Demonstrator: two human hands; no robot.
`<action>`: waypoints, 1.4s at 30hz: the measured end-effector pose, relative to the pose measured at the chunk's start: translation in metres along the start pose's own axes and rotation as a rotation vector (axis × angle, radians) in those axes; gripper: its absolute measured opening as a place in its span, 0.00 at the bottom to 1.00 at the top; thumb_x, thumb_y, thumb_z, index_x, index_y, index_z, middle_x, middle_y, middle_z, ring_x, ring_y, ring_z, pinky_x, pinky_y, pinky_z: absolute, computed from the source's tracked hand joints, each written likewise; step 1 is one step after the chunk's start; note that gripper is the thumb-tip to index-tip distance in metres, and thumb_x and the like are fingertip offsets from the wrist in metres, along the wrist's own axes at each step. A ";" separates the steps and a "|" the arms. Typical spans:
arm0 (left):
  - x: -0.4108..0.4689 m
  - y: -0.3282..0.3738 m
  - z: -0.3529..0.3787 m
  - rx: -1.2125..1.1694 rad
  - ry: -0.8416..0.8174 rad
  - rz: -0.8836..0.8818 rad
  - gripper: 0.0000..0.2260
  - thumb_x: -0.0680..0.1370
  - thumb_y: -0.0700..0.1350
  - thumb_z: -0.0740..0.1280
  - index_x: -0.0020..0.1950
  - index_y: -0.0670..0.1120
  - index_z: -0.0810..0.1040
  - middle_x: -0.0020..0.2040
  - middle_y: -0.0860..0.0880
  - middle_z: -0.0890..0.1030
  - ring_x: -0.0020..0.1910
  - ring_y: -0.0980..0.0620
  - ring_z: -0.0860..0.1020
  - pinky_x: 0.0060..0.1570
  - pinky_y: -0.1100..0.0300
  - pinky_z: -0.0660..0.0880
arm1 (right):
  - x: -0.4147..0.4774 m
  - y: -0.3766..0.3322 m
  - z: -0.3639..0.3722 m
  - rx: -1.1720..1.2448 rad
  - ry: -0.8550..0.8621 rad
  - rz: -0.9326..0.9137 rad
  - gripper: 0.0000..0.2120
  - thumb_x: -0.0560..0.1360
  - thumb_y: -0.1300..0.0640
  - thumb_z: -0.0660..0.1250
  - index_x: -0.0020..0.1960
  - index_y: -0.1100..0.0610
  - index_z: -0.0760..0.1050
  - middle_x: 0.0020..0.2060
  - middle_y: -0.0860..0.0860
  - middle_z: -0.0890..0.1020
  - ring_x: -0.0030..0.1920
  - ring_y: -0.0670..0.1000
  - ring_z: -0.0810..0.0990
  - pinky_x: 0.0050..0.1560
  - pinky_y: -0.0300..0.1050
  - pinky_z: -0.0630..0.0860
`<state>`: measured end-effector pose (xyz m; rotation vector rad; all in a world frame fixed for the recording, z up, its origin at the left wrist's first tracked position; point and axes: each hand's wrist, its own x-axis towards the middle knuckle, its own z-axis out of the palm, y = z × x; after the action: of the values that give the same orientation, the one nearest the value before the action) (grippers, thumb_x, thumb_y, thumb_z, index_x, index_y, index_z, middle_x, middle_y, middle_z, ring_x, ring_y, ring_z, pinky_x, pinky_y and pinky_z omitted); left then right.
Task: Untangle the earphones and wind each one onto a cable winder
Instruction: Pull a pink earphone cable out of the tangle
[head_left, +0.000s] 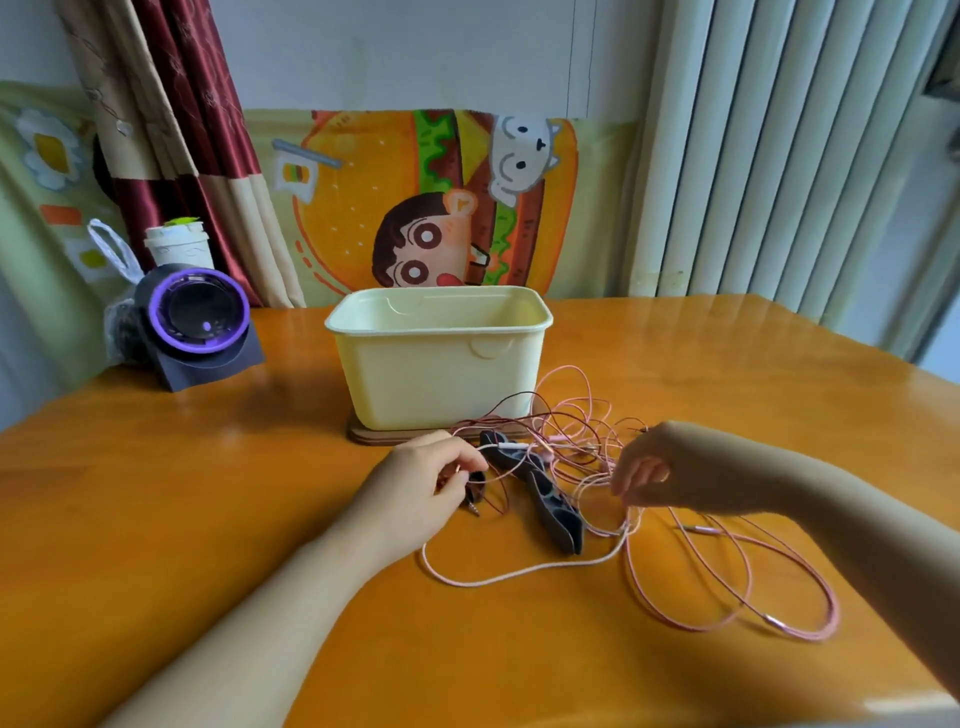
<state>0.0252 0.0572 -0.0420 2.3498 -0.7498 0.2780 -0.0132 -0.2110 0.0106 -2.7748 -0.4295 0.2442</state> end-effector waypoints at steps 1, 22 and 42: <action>-0.002 0.007 0.002 -0.005 -0.007 0.020 0.11 0.79 0.38 0.64 0.52 0.54 0.80 0.50 0.60 0.78 0.52 0.62 0.75 0.49 0.78 0.68 | -0.004 0.003 0.002 0.002 -0.008 -0.002 0.06 0.76 0.58 0.68 0.50 0.48 0.80 0.47 0.43 0.83 0.46 0.38 0.81 0.50 0.33 0.77; -0.017 0.049 0.011 0.153 -0.126 0.121 0.11 0.79 0.42 0.65 0.42 0.58 0.71 0.43 0.60 0.73 0.45 0.62 0.74 0.44 0.70 0.70 | -0.026 0.023 0.019 -0.062 0.234 0.004 0.10 0.78 0.54 0.64 0.59 0.51 0.76 0.52 0.45 0.80 0.45 0.41 0.76 0.39 0.28 0.71; -0.043 0.000 -0.087 -0.137 0.538 -0.201 0.11 0.80 0.39 0.62 0.39 0.48 0.77 0.29 0.56 0.76 0.30 0.61 0.73 0.31 0.68 0.67 | 0.025 0.008 -0.008 0.031 0.320 0.225 0.12 0.79 0.54 0.63 0.51 0.59 0.82 0.47 0.54 0.84 0.47 0.52 0.82 0.51 0.45 0.79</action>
<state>-0.0101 0.1322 0.0086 2.0591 -0.2611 0.7088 0.0145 -0.2122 0.0128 -2.7611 -0.0332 -0.1409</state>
